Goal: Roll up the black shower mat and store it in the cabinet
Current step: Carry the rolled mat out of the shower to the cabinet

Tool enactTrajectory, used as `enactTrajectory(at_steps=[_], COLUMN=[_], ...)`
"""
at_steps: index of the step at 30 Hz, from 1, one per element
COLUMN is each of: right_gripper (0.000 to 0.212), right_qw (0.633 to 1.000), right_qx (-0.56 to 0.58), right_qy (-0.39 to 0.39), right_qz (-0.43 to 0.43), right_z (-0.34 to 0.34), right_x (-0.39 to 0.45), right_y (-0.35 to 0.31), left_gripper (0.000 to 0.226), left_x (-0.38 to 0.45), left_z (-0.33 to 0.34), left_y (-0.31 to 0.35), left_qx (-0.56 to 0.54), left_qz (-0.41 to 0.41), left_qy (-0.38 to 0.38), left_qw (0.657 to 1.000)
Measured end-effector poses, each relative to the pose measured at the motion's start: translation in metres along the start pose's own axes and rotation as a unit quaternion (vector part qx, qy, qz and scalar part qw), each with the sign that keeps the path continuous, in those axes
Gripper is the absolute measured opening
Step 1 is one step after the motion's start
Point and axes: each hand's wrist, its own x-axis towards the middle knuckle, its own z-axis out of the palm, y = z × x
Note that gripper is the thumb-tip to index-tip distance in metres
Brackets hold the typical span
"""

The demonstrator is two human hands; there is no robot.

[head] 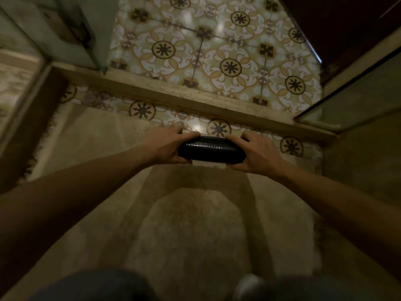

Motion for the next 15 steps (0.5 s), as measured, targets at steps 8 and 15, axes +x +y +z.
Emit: enactTrajectory(at_steps=[8,15], right_gripper=[0.077,0.073], right_qw=[0.999,0.997], right_qx=[0.035,0.066], right_qy=[0.021,0.042], right_qz=[0.002,0.012], right_z=[-0.223,-0.43], right_x=[-0.096,-0.183], right_y=[-0.058,-0.107], left_gripper=[0.085,0.088], left_x=[-0.111,-0.204], left_z=[-0.225,-0.431], left_y=[0.045,0.095], left_qx=[0.003,-0.01], left_qz=[0.019,0.01], left_qy=[-0.003,-0.014], left_qw=[1.0,1.0])
